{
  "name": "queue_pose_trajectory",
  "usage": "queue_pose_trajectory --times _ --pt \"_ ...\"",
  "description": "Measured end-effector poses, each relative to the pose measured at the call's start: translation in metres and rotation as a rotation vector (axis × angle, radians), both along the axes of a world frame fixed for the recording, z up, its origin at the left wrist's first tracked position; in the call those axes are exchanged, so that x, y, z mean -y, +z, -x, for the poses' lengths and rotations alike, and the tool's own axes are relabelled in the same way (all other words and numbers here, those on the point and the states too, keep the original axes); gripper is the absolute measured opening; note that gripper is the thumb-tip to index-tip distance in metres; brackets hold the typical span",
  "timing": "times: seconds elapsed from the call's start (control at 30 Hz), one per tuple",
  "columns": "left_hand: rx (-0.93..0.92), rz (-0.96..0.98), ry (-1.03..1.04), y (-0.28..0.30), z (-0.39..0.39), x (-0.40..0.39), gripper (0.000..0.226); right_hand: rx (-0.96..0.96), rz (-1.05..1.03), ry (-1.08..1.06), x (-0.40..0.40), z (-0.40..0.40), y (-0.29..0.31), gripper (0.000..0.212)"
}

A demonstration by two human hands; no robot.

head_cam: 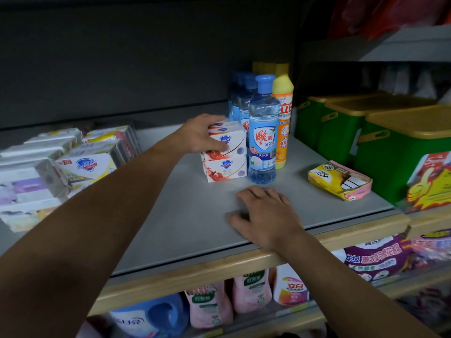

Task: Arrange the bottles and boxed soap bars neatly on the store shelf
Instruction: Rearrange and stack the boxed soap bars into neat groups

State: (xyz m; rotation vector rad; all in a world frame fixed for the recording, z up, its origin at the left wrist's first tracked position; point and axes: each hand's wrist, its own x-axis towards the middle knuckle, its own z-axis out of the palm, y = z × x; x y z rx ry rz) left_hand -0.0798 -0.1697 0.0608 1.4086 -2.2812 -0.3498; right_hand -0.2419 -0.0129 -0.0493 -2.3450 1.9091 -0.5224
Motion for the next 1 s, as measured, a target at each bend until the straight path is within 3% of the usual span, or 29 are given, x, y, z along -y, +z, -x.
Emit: queue_pose_trajectory --times 0.2,0.6,0.8,1.0 --pt "0.024 0.145 -0.032 -0.009 -0.01 -0.008 0.06 0.021 0.006 -0.006 0.001 0.0 -0.002 0.05" --pt "0.113 0.175 0.004 -0.004 -0.005 -0.024 0.064 0.012 -0.002 -0.006 0.003 0.001 -0.003 0.054" --pt "-0.097 0.361 0.108 -0.014 -0.051 -0.076 0.044 0.02 -0.052 -0.077 0.007 -0.007 0.006 0.053" --pt "-0.16 0.295 0.222 -0.06 -0.144 -0.148 0.029 0.243 0.037 0.025 0.02 -0.063 0.02 0.048"
